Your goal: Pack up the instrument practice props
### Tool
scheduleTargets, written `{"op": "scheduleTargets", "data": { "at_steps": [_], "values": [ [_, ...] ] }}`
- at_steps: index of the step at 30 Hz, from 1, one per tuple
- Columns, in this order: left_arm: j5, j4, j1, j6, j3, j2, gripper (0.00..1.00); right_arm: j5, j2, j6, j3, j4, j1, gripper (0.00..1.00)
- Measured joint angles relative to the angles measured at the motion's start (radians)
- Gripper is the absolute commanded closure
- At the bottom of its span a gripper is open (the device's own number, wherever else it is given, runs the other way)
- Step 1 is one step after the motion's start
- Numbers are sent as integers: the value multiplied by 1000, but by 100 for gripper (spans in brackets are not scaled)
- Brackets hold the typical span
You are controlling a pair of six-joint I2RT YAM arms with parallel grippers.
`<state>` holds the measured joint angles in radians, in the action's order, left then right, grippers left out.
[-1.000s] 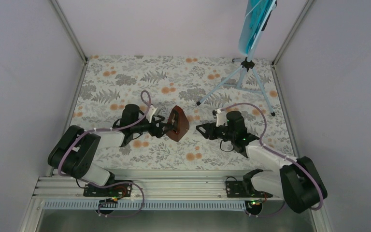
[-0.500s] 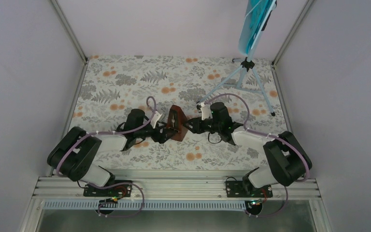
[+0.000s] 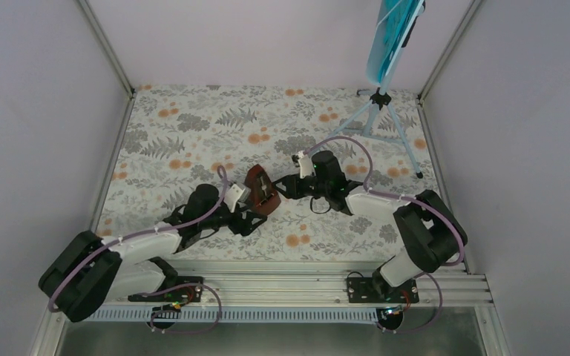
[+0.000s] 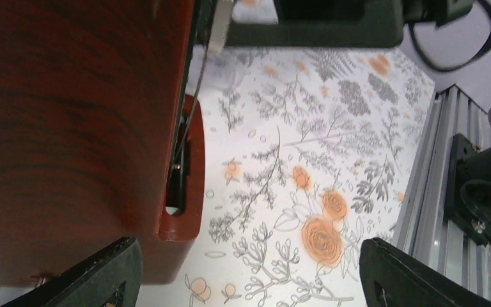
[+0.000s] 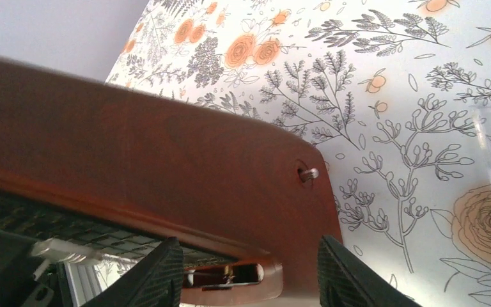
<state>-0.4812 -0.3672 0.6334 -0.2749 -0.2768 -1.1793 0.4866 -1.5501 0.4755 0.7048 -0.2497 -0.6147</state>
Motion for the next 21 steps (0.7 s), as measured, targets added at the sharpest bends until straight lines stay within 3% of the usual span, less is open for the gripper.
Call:
{"op": "scheduleTargets", "data": {
  "at_steps": [8,13,21],
  "values": [
    [72,111,4,-25,-27,209,12,-97,143,-21,-39,44,-5,30],
    [160,273,3,-27,-108,357,2,-212,312,-35,-115,97,33,17],
    [287,563,-20,32,-537,324,0,-386,328,-84,-154,227,42,2]
  ]
}}
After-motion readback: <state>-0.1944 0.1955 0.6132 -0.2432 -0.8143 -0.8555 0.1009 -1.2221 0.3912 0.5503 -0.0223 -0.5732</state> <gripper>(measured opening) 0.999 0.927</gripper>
